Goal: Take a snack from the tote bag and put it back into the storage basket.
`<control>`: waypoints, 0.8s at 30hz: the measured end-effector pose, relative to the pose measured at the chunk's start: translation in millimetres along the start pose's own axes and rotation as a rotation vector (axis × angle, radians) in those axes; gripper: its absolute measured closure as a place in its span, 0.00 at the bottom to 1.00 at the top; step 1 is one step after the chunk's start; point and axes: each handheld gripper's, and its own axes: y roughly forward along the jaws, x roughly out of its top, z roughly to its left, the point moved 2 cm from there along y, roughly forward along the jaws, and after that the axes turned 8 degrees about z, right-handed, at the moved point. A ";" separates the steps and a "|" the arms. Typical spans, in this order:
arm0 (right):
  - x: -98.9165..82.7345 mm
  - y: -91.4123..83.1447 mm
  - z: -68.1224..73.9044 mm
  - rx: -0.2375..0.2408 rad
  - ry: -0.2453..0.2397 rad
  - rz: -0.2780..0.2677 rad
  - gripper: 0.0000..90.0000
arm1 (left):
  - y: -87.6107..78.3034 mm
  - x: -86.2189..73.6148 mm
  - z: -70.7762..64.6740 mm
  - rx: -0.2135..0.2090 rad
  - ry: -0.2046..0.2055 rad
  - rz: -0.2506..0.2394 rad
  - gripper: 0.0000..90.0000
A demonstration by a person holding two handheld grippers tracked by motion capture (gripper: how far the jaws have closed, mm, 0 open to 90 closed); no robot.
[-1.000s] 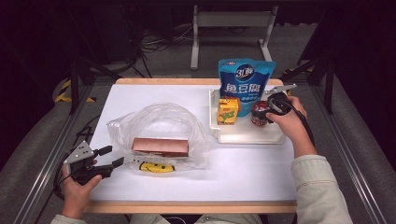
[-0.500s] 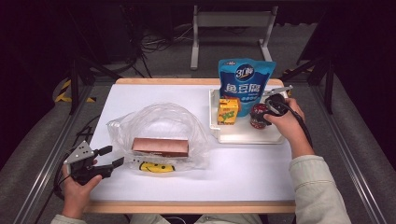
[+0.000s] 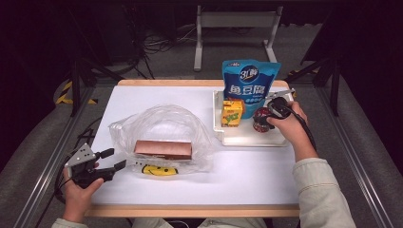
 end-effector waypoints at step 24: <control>5.6 -35.2 9.4 -0.072 -0.023 -0.120 0.49 | -0.1 0.1 -0.1 -0.001 0.001 -0.001 0.35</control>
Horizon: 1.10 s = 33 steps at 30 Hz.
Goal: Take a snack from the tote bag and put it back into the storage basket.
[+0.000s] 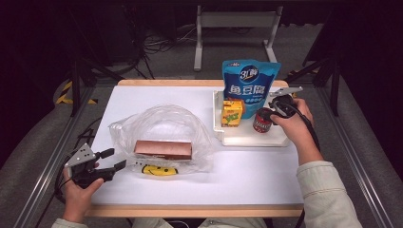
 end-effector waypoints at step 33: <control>-14.6 6.3 12.4 0.058 -0.025 0.165 1.00 | -0.7 0.5 -1.8 -0.002 0.005 -0.001 0.35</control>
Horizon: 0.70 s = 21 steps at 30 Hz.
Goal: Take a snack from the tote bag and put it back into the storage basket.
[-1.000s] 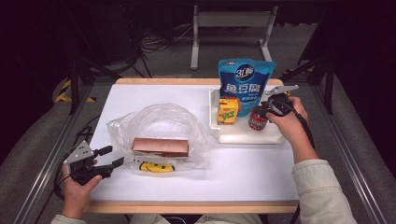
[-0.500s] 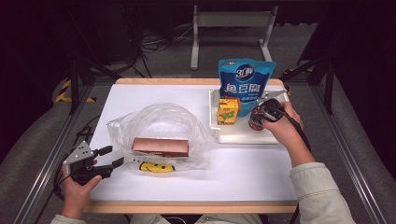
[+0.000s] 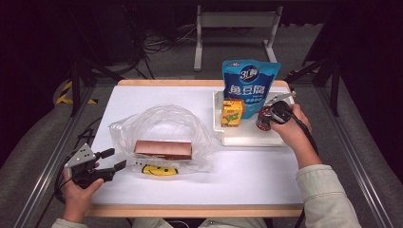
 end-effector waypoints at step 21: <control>-7.1 0.9 -26.3 -0.090 0.078 0.039 1.00 | 0.8 -0.2 0.4 0.002 0.000 0.002 0.35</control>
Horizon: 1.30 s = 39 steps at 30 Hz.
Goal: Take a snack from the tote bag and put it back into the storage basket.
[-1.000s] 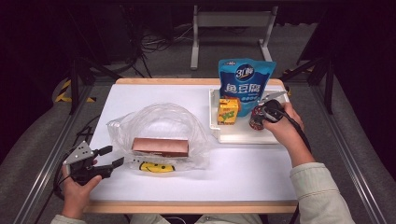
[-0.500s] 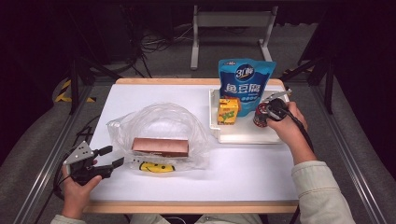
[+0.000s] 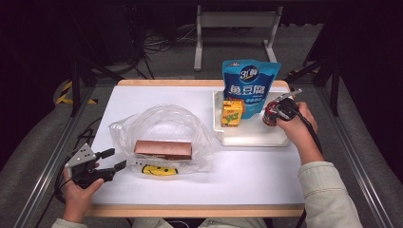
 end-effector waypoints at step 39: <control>9.4 -37.1 10.2 0.075 0.079 -0.190 0.62 | -0.5 0.1 0.8 -0.001 0.000 -0.002 0.35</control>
